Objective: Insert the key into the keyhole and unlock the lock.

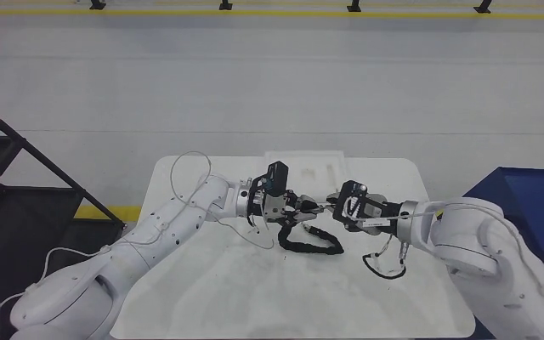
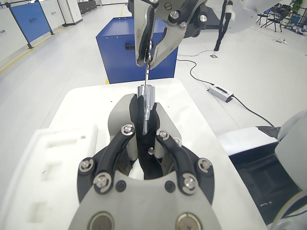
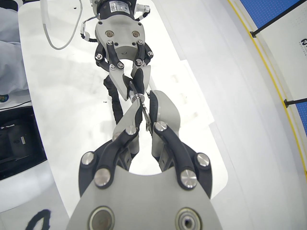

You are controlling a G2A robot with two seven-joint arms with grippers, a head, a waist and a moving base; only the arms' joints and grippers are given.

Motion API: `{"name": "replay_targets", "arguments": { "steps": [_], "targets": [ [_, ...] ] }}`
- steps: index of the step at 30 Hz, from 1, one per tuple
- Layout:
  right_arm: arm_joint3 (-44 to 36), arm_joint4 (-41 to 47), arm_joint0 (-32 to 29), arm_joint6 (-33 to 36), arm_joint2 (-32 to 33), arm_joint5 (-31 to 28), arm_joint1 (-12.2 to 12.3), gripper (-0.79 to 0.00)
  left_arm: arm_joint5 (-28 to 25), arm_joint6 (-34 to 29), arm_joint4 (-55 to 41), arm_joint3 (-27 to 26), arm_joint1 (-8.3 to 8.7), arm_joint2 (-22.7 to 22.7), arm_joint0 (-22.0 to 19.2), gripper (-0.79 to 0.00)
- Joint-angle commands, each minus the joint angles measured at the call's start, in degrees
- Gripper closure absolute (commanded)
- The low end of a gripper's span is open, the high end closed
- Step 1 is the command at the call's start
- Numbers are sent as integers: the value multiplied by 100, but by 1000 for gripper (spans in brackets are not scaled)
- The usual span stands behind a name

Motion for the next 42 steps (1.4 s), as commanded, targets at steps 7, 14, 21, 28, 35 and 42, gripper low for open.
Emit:
{"name": "replay_targets", "arguments": {
  "steps": [7, 14, 21, 28, 35, 42],
  "targets": [
    [23, 246, -37, 37, 90, 64, 29, -785, 5, -57, 282, 212, -34, -145, 60, 0],
    [13, 588, -164, -94, 276, 114, 60, -785, 0, -192, 499, 472, -123, -157, 210, 0],
    [48, 870, -224, -146, 413, 105, 89, -785, 0, -587, 695, 675, -229, 224, 243, 0],
    [97, 992, -233, -179, 445, 68, 108, -785, 0, -1021, 739, 907, -371, 790, 205, 0],
    [197, 1037, -238, -260, 450, 36, 122, -785, 0, -1263, 710, 1060, -512, 1347, 25, -785],
    [372, 1108, -225, -415, 438, -27, 128, -785, 0, -1301, 364, 1202, -611, 1350, -51, -785]
  ]
}}
